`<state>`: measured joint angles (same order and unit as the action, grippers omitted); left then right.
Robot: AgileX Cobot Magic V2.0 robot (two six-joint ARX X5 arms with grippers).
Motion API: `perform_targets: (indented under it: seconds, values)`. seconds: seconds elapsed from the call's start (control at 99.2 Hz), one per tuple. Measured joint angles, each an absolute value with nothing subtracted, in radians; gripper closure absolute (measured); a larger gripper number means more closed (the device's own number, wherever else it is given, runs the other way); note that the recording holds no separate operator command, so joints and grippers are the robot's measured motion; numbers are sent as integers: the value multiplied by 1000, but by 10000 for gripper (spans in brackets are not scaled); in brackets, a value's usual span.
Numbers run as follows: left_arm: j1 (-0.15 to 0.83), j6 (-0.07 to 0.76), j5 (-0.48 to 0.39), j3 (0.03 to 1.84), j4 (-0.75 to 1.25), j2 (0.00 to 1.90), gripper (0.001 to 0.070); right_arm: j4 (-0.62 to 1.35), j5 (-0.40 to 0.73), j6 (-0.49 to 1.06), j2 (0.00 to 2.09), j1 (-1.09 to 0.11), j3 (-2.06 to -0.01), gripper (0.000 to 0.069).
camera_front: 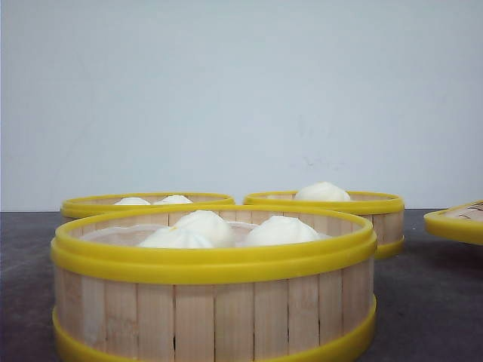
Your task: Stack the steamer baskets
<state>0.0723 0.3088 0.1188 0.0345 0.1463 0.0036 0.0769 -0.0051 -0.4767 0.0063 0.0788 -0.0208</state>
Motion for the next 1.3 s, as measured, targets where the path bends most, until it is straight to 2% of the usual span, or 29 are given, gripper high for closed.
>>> perform_targets:
  seconds: [0.141, 0.312, 0.534, 0.655, 0.716, 0.827, 0.897, 1.089, 1.21, 1.3]
  values:
    - [72, 331, 109, 102, 160, 35, 686, 90, -30, -522, 57, 79, -93, 681]
    - [72, 327, 109, 298, 153, 159, 686, 97, -31, -491, 203, 79, -289, 681]
    - [72, 213, 108, 609, 219, 430, 686, 268, -36, -311, 445, 79, -611, 681]
    - [72, 179, 108, 725, 236, 560, 680, 342, -102, -244, 550, 79, -745, 677]
    - [72, 168, 107, 744, 236, 606, 653, 356, -139, -229, 581, 77, -774, 625]
    - [77, 157, 91, 746, 249, 676, 517, 374, -181, -224, 608, 65, -791, 400]
    - [86, 150, 51, 746, 255, 709, 465, 378, -184, -225, 611, 58, -791, 323]
    - [126, 150, 2, 757, 252, 806, 425, 377, -184, -225, 610, 42, -791, 285]
    - [149, 150, 1, 815, 266, 920, 351, 376, -184, -225, 610, 31, -791, 283]
    - [164, 150, 1, 884, 305, 1007, 328, 362, -184, -225, 614, 22, -791, 283]
